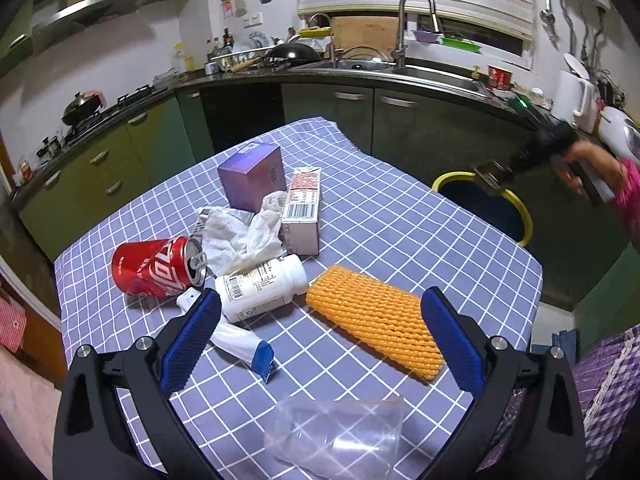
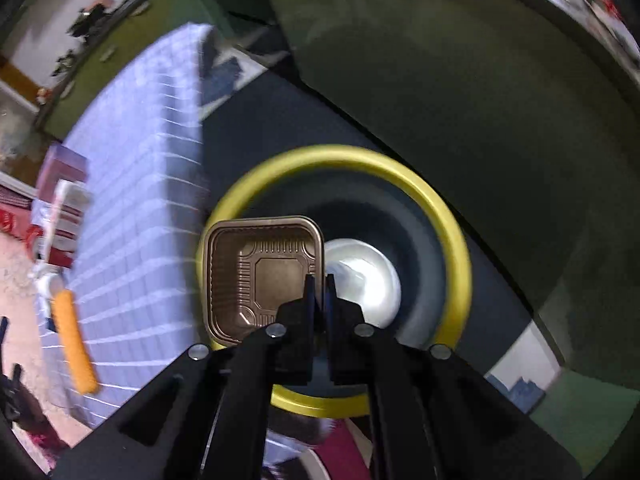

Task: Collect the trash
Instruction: 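Carry the brown tray over the bin and release it with the right gripper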

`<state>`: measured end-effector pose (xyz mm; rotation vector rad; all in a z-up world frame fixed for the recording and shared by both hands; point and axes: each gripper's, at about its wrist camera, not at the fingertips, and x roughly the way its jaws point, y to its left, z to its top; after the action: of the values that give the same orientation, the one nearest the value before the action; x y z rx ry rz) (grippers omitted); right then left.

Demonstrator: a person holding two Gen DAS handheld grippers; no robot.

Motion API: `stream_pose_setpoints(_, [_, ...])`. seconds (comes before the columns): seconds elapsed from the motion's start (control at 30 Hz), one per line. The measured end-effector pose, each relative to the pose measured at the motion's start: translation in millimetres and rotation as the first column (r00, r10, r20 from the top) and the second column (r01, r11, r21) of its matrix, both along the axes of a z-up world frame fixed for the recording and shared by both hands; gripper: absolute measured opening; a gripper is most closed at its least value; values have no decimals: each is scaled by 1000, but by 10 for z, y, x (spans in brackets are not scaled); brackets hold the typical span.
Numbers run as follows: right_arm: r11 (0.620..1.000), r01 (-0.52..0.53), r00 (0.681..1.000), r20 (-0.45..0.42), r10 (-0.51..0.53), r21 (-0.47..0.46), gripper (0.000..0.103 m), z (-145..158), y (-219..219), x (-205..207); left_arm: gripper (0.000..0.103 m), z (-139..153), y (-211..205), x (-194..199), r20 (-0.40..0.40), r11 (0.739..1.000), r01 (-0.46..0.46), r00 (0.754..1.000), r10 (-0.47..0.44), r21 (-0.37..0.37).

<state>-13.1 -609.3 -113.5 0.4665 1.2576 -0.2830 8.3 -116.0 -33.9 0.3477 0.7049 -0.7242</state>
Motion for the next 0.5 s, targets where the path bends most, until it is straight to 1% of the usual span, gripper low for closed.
stream_pose_setpoints(0.1, [1000,12,999,-33,-13,-13,4,-154,-86,-124,98,-20,-10,29,-17,1000,-17,1000,17,5])
stream_pose_setpoints(0.2, [999,29,999,-41,-31,-42,5,-223,-121,-145,98,-41,-23,46,-26,999,-32,999,33,15])
stream_pose_setpoints(0.27, [998,32,999,-27,-33,-48,13,-215,-102,-120,98,-55,-31,56,-30,999,-40,999,40,21])
stream_pose_setpoints(0.33, [999,27,1000,-8,-27,-39,15,-189,-77,-111,98,-62,-29,54,-33,999,-46,998,47,24])
stream_pose_setpoints(0.5, [999,-18,999,34,19,-39,15,-51,80,-70,98,-74,33,6,-37,996,-72,997,74,49])
